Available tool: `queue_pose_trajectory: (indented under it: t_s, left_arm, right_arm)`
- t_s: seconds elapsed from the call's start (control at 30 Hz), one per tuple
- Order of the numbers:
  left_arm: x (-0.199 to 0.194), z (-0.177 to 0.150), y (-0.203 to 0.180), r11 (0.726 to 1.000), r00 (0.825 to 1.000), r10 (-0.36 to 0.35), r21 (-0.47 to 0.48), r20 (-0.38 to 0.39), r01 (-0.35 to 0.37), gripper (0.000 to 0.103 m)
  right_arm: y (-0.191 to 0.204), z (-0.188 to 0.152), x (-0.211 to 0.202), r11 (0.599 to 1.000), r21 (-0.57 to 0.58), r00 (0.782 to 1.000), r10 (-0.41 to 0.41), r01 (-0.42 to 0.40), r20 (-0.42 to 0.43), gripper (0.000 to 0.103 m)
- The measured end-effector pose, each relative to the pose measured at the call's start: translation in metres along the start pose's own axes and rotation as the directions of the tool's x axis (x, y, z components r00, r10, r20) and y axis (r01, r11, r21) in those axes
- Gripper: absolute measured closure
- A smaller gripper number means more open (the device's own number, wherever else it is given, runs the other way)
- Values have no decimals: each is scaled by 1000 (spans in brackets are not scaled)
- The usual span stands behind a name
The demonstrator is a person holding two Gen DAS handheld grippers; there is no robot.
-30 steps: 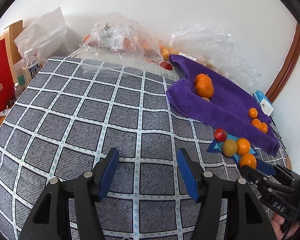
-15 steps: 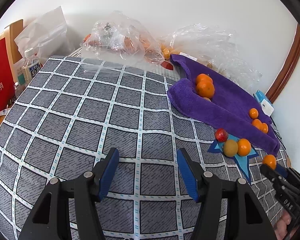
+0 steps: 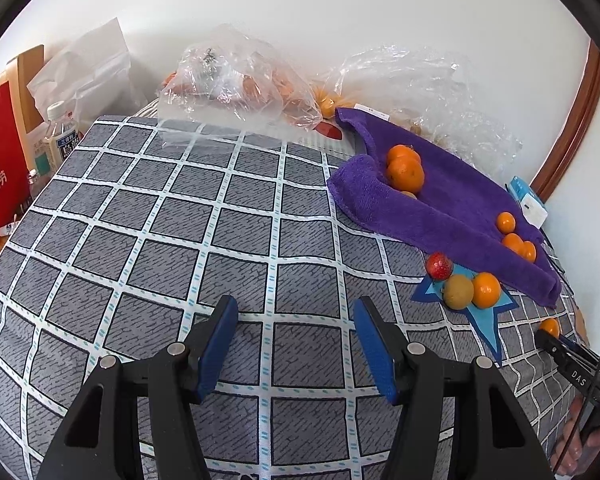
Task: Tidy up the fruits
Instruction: 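Grasp the red fruit by the star mat with the left gripper while the right gripper holds the oval fruit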
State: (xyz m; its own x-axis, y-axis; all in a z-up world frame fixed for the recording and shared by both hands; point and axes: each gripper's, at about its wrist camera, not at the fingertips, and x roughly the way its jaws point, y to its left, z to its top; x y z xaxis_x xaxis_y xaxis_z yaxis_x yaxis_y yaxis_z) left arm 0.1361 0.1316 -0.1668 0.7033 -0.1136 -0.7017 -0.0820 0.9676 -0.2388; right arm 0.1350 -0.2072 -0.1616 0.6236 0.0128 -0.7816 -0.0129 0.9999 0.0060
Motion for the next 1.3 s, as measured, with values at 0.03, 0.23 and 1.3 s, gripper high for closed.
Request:
queue_pose_trajectory:
  t_s: [0.03, 0.23, 1.3]
  left_arm:
    - [0, 0, 0, 1000, 1000, -1, 4, 1, 1, 45]
    - [-7, 0, -2, 1000, 1000, -16, 10, 23, 16, 46]
    - [35, 18, -92, 980, 994, -15, 197, -108, 37, 47]
  right_arm:
    - [-2, -1, 0, 1000, 2, 1000, 1, -1, 3, 65]
    - [8, -5, -3, 998, -47, 999, -40, 41, 22, 65]
    - [-18, 4, -5, 999, 5, 998, 34, -34, 61, 65]
